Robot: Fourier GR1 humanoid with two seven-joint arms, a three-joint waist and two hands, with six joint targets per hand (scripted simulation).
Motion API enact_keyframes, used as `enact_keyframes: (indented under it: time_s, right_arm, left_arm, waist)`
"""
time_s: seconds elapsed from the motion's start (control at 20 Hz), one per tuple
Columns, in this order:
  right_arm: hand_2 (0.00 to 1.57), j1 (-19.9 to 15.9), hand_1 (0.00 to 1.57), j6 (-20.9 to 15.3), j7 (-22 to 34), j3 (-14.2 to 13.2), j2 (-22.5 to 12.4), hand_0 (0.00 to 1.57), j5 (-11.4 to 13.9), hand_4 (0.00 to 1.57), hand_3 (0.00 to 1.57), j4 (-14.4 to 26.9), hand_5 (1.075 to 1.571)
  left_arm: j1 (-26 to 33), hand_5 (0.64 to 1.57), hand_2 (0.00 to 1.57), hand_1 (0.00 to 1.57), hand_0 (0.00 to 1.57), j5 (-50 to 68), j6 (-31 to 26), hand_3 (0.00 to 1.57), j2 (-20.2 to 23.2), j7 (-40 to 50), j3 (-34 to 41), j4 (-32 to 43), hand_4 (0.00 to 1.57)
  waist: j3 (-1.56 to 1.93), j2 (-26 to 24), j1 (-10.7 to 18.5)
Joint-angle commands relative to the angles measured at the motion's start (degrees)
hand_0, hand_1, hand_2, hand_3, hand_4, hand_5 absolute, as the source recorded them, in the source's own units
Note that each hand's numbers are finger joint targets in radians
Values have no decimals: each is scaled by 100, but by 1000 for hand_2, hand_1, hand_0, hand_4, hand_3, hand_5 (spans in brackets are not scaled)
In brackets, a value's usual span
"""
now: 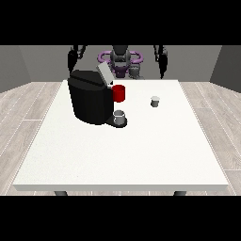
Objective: Insert the coffee pod into the coffee machine and close the lid
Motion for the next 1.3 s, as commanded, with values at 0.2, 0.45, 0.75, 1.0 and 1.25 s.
enact_keyframes:
  time_s: [0.2,0.45,0.75,1.0,1.25]
  right_arm:
    - [0,144,0,114,119,206,213,0,-64,0,0,75,1571]
    - [0,-128,0,-945,-235,95,361,0,771,0,0,173,1571]
    - [0,-277,0,-815,-208,538,503,0,942,0,0,-19,1571]
    - [0,-770,0,-750,223,473,486,0,850,0,0,-99,1571]
    - [0,-765,0,-871,226,634,571,0,1083,0,0,76,1571]
  left_arm:
    - [90,1571,0,0,0,-678,-434,0,541,-844,-289,127,0]
    - [-177,1571,0,0,0,-974,-904,0,1232,-1349,-191,348,0]
    - [-1259,1571,0,0,0,-1318,-919,0,1709,-650,251,1253,0]
    - [-1896,1571,0,0,0,-1534,-1293,0,2118,-482,323,1848,0]
    - [-2197,1571,0,0,0,-1958,-1255,0,2126,-637,182,2532,0]
  waist:
    - [150,-150,86]
    - [149,133,76]
    - [149,531,-546]
    - [148,757,-685]
    - [148,1105,-792]
